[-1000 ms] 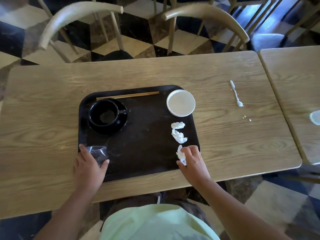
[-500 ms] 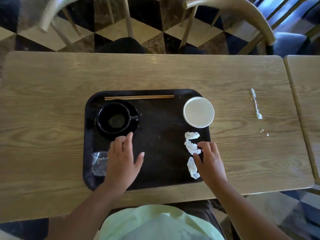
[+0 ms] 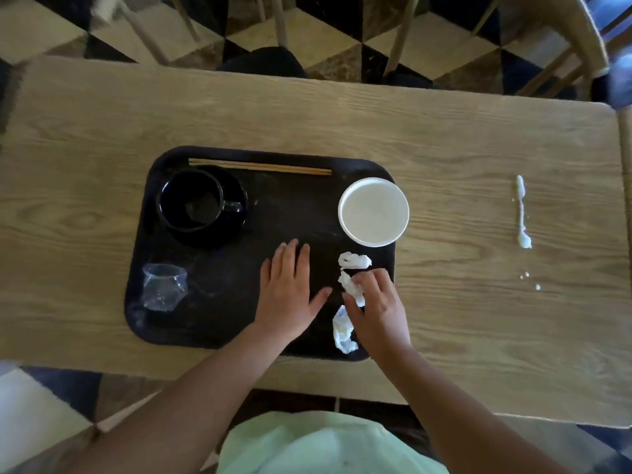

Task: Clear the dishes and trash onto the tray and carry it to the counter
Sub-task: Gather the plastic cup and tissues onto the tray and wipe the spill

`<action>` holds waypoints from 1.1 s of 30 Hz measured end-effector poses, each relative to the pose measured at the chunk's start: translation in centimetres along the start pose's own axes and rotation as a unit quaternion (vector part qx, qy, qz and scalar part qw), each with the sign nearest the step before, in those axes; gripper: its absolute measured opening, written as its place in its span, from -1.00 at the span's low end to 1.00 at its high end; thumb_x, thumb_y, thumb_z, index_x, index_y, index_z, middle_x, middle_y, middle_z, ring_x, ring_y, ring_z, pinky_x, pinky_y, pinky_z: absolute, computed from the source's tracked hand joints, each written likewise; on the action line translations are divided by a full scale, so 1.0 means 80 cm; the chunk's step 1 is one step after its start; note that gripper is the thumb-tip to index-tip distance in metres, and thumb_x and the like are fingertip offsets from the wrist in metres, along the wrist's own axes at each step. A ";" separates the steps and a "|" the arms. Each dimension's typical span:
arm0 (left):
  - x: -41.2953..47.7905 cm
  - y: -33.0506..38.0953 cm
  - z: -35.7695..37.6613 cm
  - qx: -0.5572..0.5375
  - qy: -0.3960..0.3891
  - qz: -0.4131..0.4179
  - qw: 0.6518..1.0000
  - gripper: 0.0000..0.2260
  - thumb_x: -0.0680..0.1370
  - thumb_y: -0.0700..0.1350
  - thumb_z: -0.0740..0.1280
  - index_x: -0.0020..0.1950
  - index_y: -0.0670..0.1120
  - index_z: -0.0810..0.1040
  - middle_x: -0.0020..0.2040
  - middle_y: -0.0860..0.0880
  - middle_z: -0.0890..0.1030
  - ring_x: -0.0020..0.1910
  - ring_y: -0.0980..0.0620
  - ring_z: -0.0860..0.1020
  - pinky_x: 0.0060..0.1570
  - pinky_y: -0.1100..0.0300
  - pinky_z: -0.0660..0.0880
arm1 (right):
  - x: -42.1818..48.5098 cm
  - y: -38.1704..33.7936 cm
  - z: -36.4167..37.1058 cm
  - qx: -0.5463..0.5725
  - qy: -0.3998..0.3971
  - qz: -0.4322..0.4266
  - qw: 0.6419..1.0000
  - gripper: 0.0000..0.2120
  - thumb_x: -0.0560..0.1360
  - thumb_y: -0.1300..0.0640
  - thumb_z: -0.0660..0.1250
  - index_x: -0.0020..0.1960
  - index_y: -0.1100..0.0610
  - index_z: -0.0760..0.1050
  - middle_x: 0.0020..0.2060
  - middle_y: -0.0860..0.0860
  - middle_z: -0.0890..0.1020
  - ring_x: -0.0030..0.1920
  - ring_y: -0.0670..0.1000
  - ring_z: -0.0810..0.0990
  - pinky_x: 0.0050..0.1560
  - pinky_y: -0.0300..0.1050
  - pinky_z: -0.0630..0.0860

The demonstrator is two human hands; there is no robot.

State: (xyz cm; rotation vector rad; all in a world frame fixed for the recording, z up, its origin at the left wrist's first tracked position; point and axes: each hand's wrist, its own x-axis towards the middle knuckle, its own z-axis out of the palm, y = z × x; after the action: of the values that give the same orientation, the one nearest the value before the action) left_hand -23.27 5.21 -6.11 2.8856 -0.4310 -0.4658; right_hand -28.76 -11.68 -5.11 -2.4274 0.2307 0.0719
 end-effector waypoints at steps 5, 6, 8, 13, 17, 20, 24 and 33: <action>0.011 0.045 0.023 0.011 0.000 -0.049 0.999 -0.21 0.49 0.41 0.07 0.57 -0.06 0.15 0.61 -0.17 0.07 0.59 -0.23 -0.03 0.44 -0.38 0.00 | -0.002 0.032 -0.034 0.068 0.038 -0.059 0.995 -0.82 0.45 0.21 0.44 0.02 0.20 0.52 -0.05 0.01 0.52 -0.16 -0.02 0.51 -0.27 -0.18 0.52; 0.017 0.051 0.026 0.013 0.005 -0.053 0.998 -0.21 0.48 0.42 0.07 0.57 -0.04 0.15 0.61 -0.15 0.05 0.59 -0.23 -0.05 0.42 -0.41 -0.02 | -0.003 0.041 -0.043 0.070 0.041 -0.072 0.994 -0.82 0.45 0.22 0.44 0.02 0.21 0.52 -0.05 0.00 0.51 -0.16 -0.03 0.51 -0.26 -0.21 0.52; 0.028 0.060 0.031 0.012 0.014 -0.061 0.998 -0.18 0.45 0.47 0.06 0.57 0.00 0.15 0.62 -0.13 0.04 0.59 -0.23 -0.06 0.40 -0.45 -0.02 | -0.006 0.064 -0.061 0.074 0.047 -0.079 0.993 -0.82 0.44 0.25 0.44 0.02 0.22 0.52 -0.04 0.00 0.50 -0.16 -0.06 0.51 -0.23 -0.28 0.48; 0.037 0.066 0.051 0.050 0.027 -0.082 0.995 -0.09 0.41 0.54 -0.09 0.58 -0.02 0.11 0.62 -0.14 0.00 0.59 -0.22 -0.10 0.40 -0.46 -0.06 | -0.009 0.127 -0.105 0.055 0.059 -0.050 0.996 -0.83 0.45 0.27 0.43 0.01 0.17 0.51 -0.07 -0.04 0.53 -0.19 -0.15 0.46 -0.20 -0.48 0.38; 0.041 0.064 0.059 0.065 0.041 -0.089 0.993 -0.09 0.40 0.54 -0.04 0.57 -0.03 0.13 0.61 -0.15 0.05 0.59 -0.22 -0.06 0.38 -0.48 -0.01 | 0.015 0.176 -0.142 0.036 0.106 0.002 0.994 -0.80 0.43 0.33 0.41 0.03 0.20 0.54 -0.10 0.01 0.56 -0.17 -0.10 0.45 -0.18 -0.42 0.34; 0.041 0.064 0.062 0.062 0.042 -0.092 0.993 -0.09 0.38 0.52 0.05 0.57 -0.02 0.12 0.61 -0.14 0.05 0.59 -0.21 -0.07 0.39 -0.47 -0.01 | 0.049 0.211 -0.175 0.007 0.156 0.017 0.988 -0.82 0.45 0.34 0.39 0.05 0.25 0.56 -0.08 0.11 0.58 -0.15 0.03 0.51 -0.13 -0.29 0.34; 0.042 0.066 0.062 0.053 0.049 -0.094 0.993 -0.10 0.37 0.49 0.11 0.56 -0.03 0.15 0.60 -0.14 0.08 0.58 -0.22 -0.05 0.39 -0.47 -0.01 | 0.118 0.252 -0.226 -0.022 0.222 0.042 0.974 -0.86 0.47 0.30 0.35 0.03 0.25 0.57 -0.04 0.20 0.56 -0.13 0.14 0.54 -0.13 -0.24 0.33; 0.043 0.068 0.062 0.047 0.053 -0.098 0.993 -0.11 0.34 0.44 0.16 0.54 -0.05 0.20 0.59 -0.14 0.13 0.58 -0.23 0.00 0.38 -0.47 0.03 | 0.257 0.296 -0.265 -0.097 0.165 0.049 0.980 -0.79 0.48 0.26 0.31 0.09 0.24 0.60 0.05 0.21 0.58 0.01 0.22 0.56 -0.02 -0.03 0.44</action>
State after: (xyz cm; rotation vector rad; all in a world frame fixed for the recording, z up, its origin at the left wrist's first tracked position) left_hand -23.20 -1.64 -10.48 3.0420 -0.1573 -0.3257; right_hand -13.13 -46.17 -6.37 -2.6108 0.5145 -0.2780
